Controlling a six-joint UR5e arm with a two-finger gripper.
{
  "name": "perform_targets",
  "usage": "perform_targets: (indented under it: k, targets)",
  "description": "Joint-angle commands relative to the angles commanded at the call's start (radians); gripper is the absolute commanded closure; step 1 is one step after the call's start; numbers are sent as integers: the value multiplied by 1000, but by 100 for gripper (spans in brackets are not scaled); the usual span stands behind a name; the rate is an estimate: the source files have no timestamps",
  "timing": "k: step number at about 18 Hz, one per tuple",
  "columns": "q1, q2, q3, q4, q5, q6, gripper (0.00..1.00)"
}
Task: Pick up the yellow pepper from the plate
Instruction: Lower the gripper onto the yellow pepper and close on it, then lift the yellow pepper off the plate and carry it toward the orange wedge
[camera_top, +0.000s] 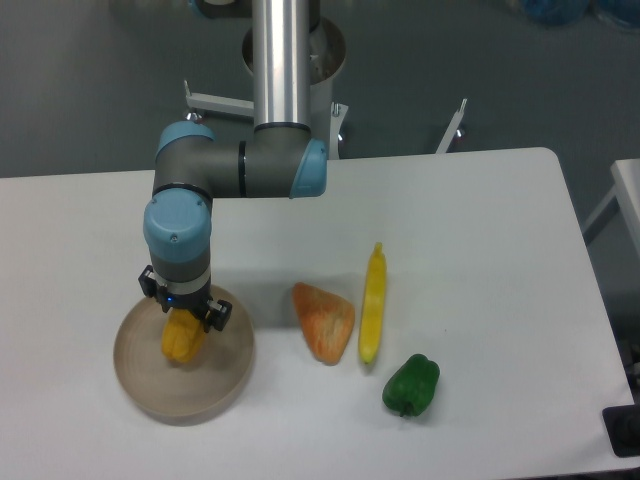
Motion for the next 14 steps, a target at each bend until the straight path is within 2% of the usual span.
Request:
perform_targets:
  k: [4,6,11,14]
  targets:
    - [0,5,0,-2,0,-2,45]
    - [0,8,2,-2,0,2,53]
    - [3,17,12,-6,-2,8,53]
    - [20,21,40,-3,0,34,53]
